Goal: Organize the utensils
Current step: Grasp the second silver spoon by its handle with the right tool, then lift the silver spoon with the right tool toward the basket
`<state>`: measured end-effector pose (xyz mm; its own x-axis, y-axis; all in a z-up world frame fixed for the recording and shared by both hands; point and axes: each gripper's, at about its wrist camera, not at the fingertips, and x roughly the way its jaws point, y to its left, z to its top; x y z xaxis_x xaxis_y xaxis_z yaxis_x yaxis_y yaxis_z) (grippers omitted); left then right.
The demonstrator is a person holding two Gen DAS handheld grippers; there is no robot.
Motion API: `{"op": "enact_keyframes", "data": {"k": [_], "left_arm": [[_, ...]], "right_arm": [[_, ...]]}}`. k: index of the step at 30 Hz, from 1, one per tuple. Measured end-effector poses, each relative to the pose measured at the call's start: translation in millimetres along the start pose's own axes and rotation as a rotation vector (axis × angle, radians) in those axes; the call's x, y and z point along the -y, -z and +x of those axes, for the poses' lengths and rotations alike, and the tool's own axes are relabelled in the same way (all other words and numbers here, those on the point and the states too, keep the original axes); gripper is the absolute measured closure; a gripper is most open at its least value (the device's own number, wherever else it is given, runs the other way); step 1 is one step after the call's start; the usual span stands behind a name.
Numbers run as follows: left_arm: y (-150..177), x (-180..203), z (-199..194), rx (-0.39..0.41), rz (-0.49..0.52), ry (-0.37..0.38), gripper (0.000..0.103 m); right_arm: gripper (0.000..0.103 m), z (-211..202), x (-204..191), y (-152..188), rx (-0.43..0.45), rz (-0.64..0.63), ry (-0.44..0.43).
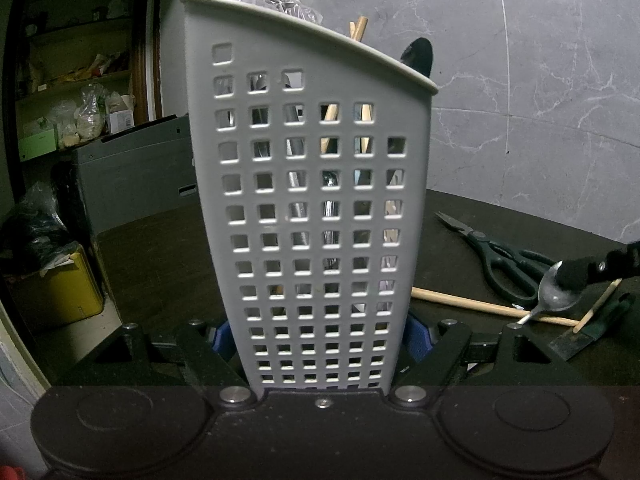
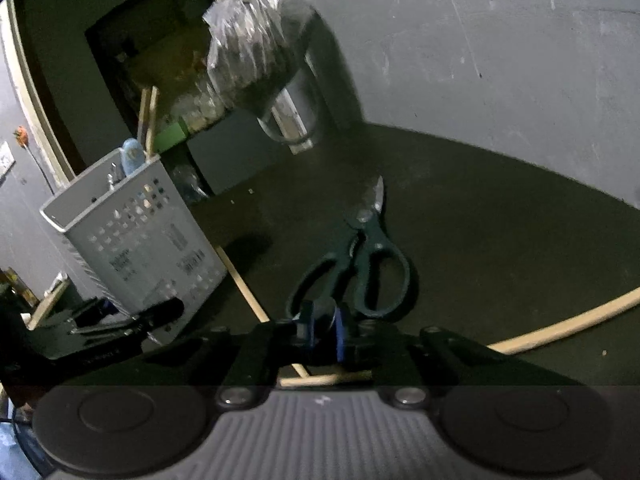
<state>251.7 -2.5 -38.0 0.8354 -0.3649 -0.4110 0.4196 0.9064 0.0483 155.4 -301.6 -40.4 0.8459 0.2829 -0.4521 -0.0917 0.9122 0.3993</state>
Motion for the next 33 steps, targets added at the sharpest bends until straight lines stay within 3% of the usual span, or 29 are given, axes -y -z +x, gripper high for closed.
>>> {"op": "enact_keyframes", "data": {"k": [4,19,33], "left_arm": [[0,0,0,0.0,0.001,-0.001,0.023],[0,0,0,0.0,0.001,-0.002,0.023],[1,-1,-1,0.004,-0.009,-0.004,0.025]], "right_arm": [[0.097,-9,-4,-3,0.058,-0.011,-0.018],[0.101,-39,-54,-27,0.287,-0.278,0.013],[0.101,-36,-61,-33,0.312,-0.295,-0.002]]}}
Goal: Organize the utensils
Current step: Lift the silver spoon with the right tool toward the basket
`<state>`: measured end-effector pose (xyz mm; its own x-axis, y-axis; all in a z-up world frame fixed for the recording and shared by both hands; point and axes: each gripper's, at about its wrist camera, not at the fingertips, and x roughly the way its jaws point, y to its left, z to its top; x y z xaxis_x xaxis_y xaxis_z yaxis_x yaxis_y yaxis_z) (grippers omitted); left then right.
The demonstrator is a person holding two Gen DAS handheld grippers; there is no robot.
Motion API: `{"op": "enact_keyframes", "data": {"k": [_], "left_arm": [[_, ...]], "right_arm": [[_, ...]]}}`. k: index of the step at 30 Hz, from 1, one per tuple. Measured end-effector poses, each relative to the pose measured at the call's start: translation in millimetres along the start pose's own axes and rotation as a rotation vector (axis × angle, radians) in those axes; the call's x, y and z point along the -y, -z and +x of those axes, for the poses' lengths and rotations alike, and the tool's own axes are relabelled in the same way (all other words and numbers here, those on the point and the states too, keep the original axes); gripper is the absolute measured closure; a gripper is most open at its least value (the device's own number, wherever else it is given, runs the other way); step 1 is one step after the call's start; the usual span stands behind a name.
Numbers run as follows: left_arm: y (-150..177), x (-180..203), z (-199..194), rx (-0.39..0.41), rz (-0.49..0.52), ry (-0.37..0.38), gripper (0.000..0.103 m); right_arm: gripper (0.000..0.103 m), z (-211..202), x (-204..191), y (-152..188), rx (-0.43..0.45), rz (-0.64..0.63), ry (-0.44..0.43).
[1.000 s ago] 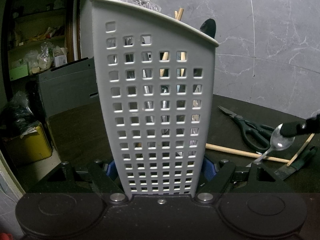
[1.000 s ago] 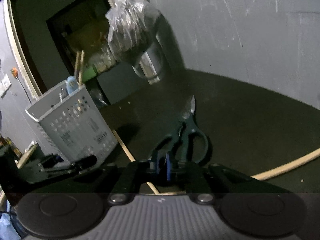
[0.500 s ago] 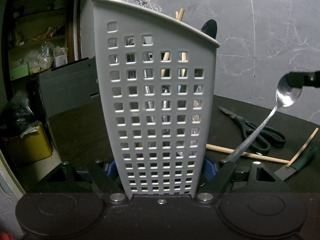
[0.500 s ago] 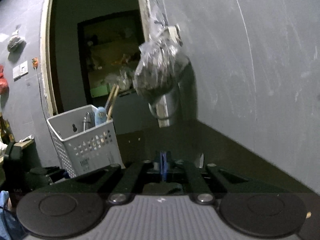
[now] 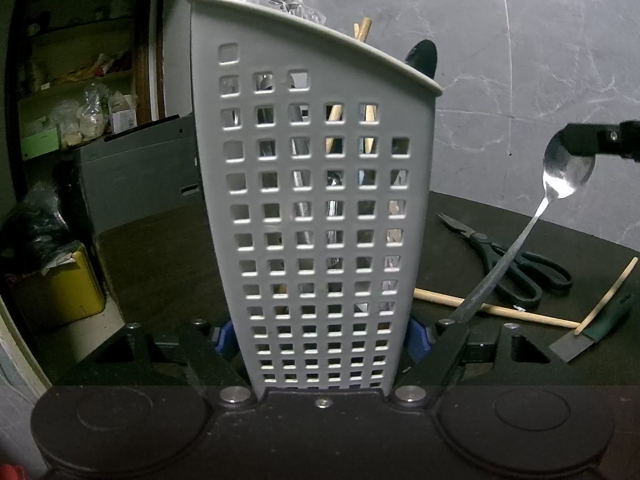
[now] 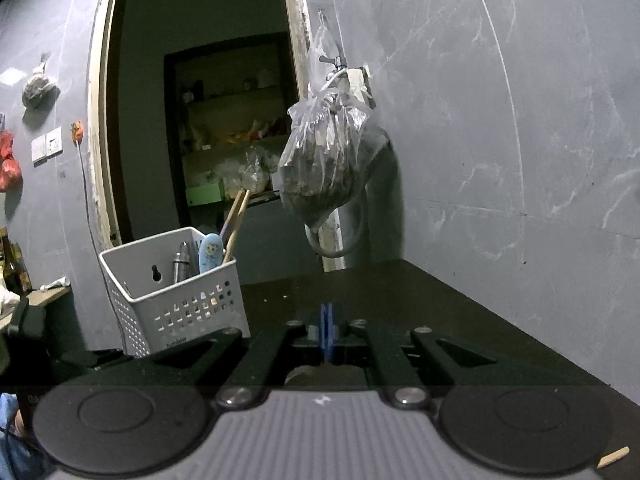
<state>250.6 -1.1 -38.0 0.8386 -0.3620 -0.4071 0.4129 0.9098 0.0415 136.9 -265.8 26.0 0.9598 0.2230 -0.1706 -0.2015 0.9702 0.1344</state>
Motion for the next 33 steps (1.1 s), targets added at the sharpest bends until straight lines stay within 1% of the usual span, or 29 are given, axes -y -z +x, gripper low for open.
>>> {"op": "enact_keyframes", "data": {"k": [11,15,22,26,28,30,33], "left_arm": [[1,-1,-1,0.002,-0.005,-0.001,0.026],[1,-1,-1,0.002,-0.005,-0.001,0.027],[1,-3,-2,0.002,-0.005,-0.003,0.027],[1,-3,-2,0.001,-0.003,-0.005,0.027],[1,-3,-2,0.001,-0.002,-0.006,0.027],[1,-3,-2,0.0,-0.001,-0.006,0.027],[1,-3,-2,0.0,-0.002,-0.006,0.027]], "right_arm": [[0.101,2,-12,-19,0.044,-0.093,-0.01],[0.101,-3,-17,-37,0.097,-0.141,-0.013],[0.101,-17,-39,-91,0.248,-0.275,-0.048],[0.101,-22,-61,-121,0.342,-0.338,-0.103],[0.101,-22,-73,-130,0.377,-0.368,-0.14],[0.101,-19,-84,-134,0.392,-0.391,-0.172],[0.101,-9,-100,-131,0.37,-0.41,-0.226]]}}
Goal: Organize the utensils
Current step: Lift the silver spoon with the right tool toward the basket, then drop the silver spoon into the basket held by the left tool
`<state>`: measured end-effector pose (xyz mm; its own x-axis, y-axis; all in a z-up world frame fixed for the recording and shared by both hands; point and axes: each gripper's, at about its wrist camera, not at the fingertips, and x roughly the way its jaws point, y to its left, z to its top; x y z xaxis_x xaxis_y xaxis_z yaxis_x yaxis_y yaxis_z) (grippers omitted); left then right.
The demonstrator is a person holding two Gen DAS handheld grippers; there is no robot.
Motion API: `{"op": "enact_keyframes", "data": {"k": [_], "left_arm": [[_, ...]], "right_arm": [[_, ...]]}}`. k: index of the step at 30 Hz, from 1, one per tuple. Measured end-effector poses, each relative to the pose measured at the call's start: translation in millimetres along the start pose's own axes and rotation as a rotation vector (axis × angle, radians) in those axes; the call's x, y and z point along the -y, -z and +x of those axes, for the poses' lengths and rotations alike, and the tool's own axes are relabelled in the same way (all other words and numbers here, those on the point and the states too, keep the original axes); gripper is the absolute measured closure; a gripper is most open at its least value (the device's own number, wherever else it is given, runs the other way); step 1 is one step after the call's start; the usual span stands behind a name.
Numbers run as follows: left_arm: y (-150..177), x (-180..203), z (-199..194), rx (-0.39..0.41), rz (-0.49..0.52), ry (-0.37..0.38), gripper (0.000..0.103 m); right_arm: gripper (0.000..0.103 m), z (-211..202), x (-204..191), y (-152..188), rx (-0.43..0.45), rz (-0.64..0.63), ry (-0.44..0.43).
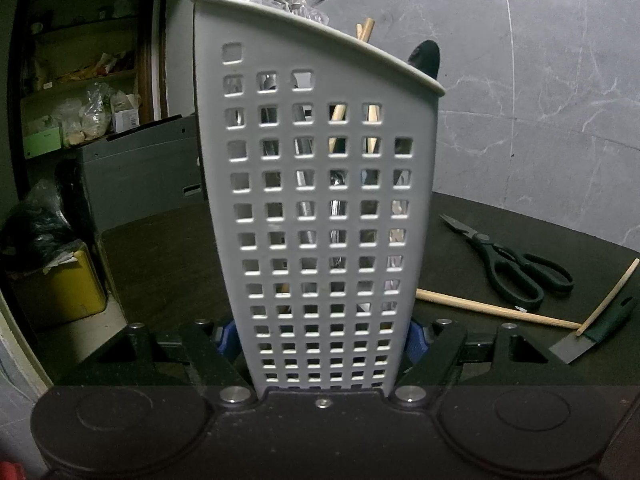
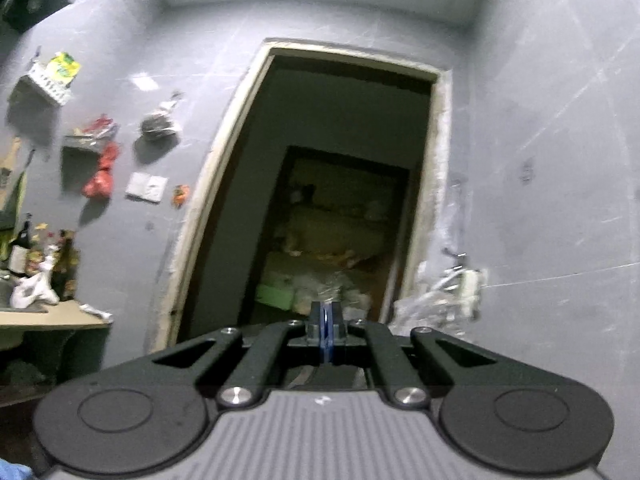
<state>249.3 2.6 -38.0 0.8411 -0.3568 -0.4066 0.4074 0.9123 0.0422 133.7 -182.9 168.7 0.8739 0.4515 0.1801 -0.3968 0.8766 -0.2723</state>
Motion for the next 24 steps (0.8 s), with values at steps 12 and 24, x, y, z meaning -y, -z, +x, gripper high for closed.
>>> {"op": "enact_keyframes", "data": {"k": [12,24], "left_arm": [[0,1,0,-0.001,0.003,-0.002,0.027],[0,1,0,-0.001,0.003,-0.002,0.027]], "right_arm": [[0.101,27,-41,40,-0.143,-0.062,-0.068],[0.101,42,-46,81,-0.304,0.013,-0.147]]}}
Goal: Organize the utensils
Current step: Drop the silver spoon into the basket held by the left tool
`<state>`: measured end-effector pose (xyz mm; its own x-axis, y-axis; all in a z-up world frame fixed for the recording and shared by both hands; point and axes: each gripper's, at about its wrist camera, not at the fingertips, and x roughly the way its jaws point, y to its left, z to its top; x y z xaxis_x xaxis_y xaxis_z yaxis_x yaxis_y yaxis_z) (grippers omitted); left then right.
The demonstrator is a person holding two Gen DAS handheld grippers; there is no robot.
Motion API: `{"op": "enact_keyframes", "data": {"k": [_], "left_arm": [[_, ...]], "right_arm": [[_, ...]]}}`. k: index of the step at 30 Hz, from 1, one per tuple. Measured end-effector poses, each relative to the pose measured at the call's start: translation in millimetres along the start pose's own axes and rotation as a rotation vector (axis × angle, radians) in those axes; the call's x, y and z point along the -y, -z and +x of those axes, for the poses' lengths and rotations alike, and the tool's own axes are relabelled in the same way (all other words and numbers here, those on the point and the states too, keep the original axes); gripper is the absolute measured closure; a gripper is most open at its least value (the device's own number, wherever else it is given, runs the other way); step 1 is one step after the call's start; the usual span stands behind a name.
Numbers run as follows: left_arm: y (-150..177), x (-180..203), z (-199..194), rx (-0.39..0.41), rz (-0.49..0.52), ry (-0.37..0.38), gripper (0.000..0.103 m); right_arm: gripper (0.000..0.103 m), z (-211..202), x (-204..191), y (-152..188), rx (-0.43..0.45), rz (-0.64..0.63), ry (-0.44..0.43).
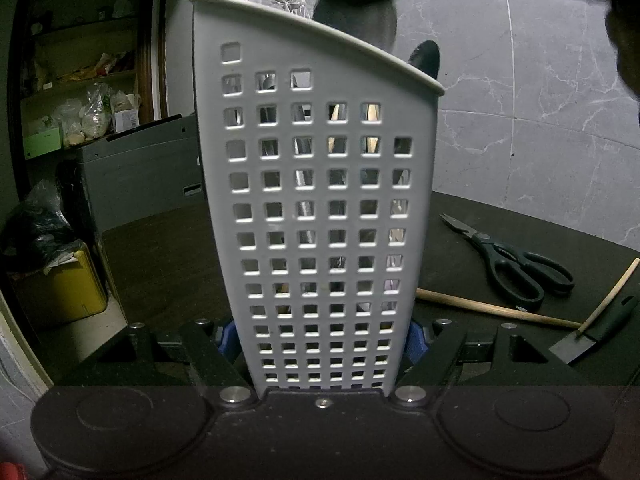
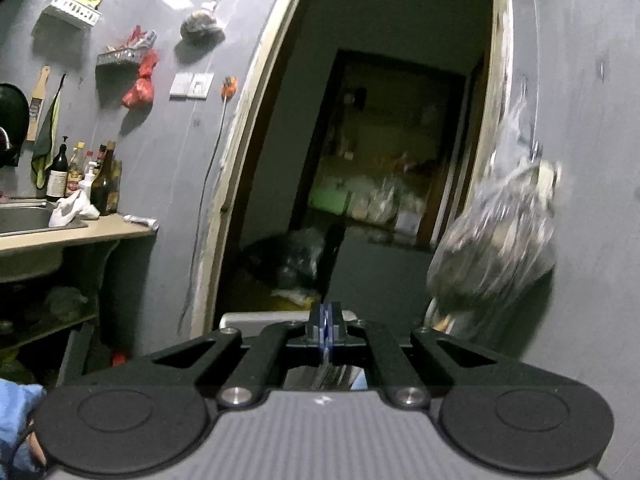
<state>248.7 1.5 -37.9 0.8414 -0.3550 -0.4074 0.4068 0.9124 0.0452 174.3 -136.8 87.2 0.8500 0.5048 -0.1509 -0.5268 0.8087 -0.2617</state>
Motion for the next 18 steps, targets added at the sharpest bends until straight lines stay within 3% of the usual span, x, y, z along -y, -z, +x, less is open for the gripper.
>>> {"op": "enact_keyframes", "data": {"k": [3,5,7,11,13,15,18], "left_arm": [[0,2,0,-0.001,0.001,-0.001,0.027],[-1,3,0,-0.001,0.002,-0.001,0.027],[-1,3,0,-0.001,0.002,-0.001,0.027],[-1,3,0,-0.001,0.002,-0.001,0.027],[-1,3,0,-0.001,0.001,0.0,0.027],[-1,3,0,-0.001,0.001,0.0,0.027],[-1,2,1,-0.001,0.001,0.0,0.027]], "right_arm": [[0.092,8,-1,12,-0.043,0.023,-0.016],[0.077,9,2,17,-0.058,0.052,-0.032],[0.052,4,7,19,-0.045,0.079,-0.029],[0.026,-15,20,19,0.019,0.124,-0.002],[0.007,-27,29,18,0.044,0.149,0.036],[0.001,-41,39,21,0.068,0.171,0.095],[0.0,-63,57,31,0.069,0.22,0.189]]}}
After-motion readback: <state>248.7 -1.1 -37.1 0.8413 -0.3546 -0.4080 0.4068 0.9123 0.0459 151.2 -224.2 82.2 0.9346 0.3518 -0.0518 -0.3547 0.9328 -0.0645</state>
